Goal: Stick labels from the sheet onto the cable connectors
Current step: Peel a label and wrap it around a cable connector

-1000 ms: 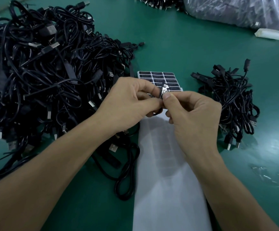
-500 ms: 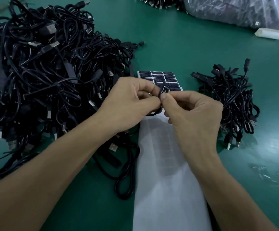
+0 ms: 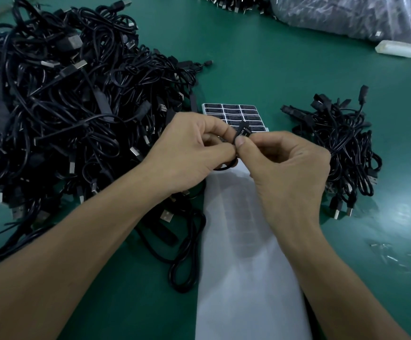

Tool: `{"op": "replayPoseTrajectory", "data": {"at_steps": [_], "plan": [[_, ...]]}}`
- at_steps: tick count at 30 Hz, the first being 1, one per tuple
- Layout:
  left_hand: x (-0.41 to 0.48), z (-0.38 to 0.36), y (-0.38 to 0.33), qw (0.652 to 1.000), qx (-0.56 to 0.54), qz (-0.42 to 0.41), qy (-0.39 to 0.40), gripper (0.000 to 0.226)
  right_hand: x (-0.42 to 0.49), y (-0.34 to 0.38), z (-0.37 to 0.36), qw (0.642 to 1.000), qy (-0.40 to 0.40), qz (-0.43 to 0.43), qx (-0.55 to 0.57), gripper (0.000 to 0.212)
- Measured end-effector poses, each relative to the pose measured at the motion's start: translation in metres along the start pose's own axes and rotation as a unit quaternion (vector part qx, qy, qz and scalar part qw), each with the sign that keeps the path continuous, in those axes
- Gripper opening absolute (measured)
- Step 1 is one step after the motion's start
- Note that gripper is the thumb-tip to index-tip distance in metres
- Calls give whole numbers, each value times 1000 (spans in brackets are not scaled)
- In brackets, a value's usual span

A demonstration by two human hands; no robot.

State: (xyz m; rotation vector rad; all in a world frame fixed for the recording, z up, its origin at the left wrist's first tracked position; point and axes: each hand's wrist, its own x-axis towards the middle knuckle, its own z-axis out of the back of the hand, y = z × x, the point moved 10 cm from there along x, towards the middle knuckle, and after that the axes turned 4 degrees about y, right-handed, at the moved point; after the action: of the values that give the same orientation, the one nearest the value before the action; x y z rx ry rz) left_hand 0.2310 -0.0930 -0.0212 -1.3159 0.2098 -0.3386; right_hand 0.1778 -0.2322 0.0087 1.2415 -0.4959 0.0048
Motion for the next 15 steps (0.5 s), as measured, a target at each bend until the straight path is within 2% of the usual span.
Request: {"op": "replayPoseTrajectory", "data": {"at_steps": [5,11,15], "plan": [[1,0,0,1000,11,-4,9,12,2,-5,7,1000,-16,-13,1,19],[1,-1,-1,1000,-23,-6,8,4,2,-10,7,1000,-9,-29,6,14],[1,1,-1,1000,-1,-13,3,13,3,-15,8,999,-10,-47,6,17]]}}
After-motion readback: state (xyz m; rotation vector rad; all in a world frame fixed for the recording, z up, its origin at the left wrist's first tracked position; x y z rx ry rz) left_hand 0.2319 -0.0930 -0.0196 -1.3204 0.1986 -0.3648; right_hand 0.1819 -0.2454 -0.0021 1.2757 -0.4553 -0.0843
